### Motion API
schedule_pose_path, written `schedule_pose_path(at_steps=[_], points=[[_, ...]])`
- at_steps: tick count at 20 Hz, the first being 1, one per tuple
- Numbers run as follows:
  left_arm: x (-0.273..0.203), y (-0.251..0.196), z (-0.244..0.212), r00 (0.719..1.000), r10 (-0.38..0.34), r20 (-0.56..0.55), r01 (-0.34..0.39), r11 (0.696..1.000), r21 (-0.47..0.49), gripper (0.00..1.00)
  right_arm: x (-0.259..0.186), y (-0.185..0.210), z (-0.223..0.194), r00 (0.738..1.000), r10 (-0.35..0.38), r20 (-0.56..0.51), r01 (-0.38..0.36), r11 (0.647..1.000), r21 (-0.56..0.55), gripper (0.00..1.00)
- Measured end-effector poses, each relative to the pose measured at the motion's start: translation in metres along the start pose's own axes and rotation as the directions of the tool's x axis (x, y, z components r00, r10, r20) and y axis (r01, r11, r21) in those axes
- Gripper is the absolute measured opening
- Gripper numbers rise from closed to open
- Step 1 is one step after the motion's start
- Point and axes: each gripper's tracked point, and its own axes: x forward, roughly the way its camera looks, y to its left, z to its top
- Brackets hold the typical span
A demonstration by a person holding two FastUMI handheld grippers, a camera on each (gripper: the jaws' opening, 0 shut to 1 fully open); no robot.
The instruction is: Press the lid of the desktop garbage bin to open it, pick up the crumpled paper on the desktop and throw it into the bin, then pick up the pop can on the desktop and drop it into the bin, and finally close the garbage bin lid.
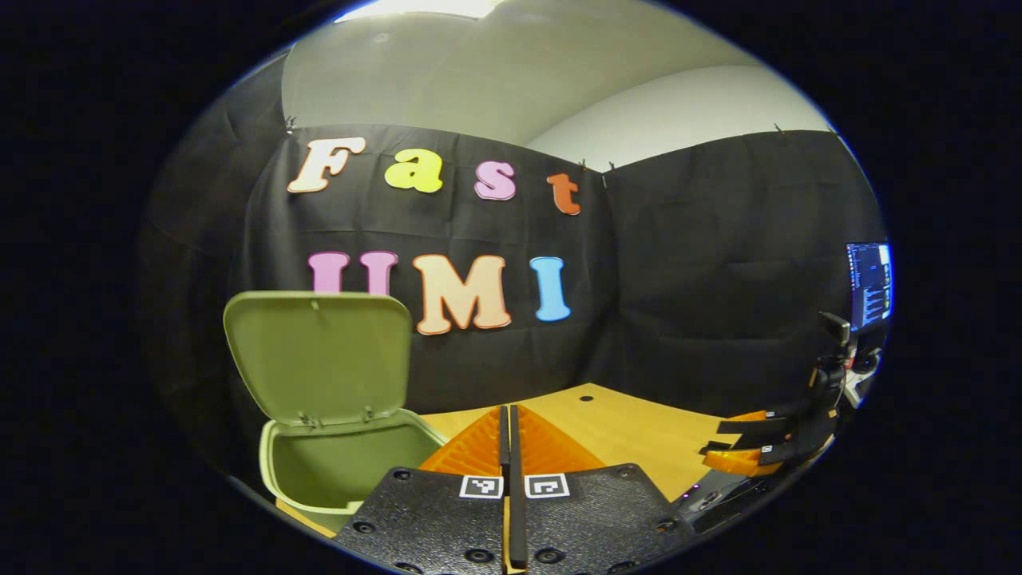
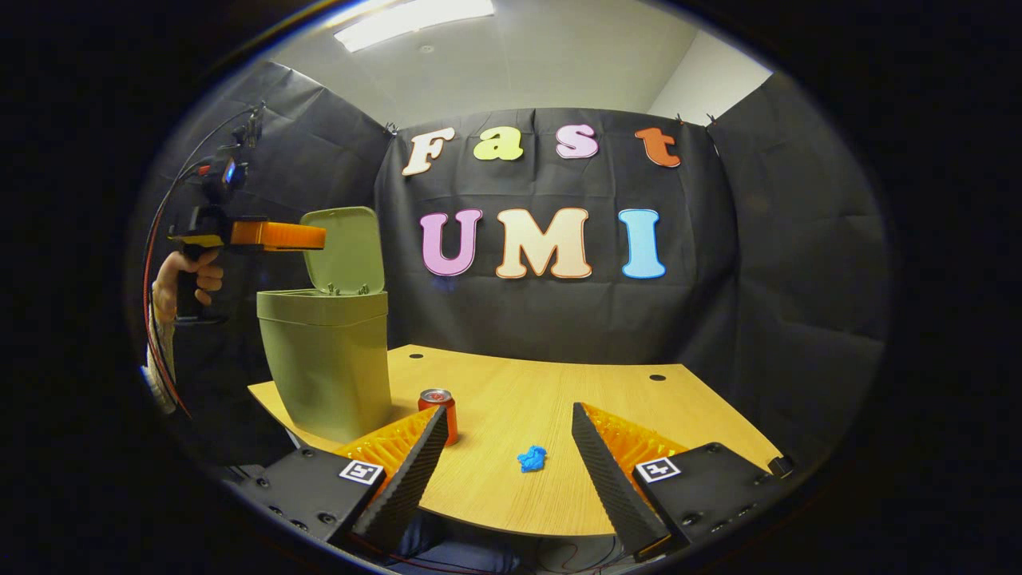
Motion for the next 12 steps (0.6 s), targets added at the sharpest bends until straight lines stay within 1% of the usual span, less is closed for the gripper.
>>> schedule_pose_path(at_steps=[4,7,10,12], points=[[0.003,-0.033,-0.032,0.997,-0.08,-0.02,0.08,0.997,0.008,0.0,0.001,-0.005,-0.001,1.0,-0.01,-0.001,0.01,1.0,0.014,0.98],[0.005,-0.05,-0.064,0.993,-0.116,-0.035,0.117,0.993,0.018,0.0,0.006,-0.01,-0.003,1.0,-0.023,-0.007,0.023,0.999,0.023,0.99],[0.003,-0.064,-0.1,0.987,-0.148,-0.057,0.147,0.989,-0.021,0.0,0.014,-0.01,-0.012,0.999,-0.028,-0.03,0.029,0.999,0.016,0.98],[0.002,-0.067,-0.124,0.984,-0.155,-0.083,0.152,0.987,-0.044,0.0,0.021,-0.01,-0.02,0.998,-0.031,-0.055,0.031,0.999,0.006,1.0]])
